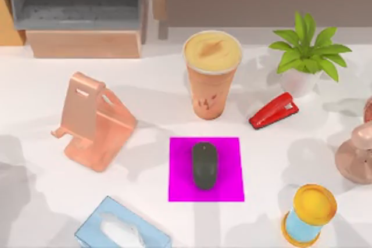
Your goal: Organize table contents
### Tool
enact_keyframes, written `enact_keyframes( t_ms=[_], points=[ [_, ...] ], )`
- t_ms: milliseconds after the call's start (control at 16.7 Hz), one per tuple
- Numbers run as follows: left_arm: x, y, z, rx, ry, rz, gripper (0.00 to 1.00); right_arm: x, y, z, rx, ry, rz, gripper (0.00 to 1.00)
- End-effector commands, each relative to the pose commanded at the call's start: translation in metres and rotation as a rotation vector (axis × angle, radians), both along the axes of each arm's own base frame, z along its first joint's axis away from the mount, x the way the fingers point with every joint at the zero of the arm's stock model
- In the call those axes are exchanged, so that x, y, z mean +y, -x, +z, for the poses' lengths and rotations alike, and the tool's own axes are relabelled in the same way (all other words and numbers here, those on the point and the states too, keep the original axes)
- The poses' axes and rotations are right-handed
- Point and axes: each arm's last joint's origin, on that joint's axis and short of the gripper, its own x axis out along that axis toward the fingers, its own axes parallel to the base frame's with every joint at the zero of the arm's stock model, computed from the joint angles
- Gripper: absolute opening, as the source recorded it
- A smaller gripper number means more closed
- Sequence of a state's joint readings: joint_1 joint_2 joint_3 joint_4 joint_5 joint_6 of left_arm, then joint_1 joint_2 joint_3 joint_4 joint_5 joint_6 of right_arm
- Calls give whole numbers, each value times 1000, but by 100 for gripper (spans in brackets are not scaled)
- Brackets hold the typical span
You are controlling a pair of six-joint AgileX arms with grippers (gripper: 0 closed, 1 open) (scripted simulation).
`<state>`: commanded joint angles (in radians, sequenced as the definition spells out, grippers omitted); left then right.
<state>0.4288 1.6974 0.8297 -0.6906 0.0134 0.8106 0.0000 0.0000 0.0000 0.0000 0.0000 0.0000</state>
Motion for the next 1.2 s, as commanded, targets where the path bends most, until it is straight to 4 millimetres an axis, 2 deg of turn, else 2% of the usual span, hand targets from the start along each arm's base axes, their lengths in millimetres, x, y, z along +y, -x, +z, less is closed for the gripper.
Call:
enact_keyframes(
  t_ms=[420,780,960,1200],
  points=[
    [0,0,29,0,0,0,0,0,0,0,0,0,0,100],
    [-2,-1,31,-18,-4,0,0,0,0,0,0,0,0,100],
    [-19,-3,42,-135,-14,3,0,0,0,0,0,0,0,100],
    [-59,0,63,-397,21,-6,0,0,0,0,0,0,0,100]
  ],
)
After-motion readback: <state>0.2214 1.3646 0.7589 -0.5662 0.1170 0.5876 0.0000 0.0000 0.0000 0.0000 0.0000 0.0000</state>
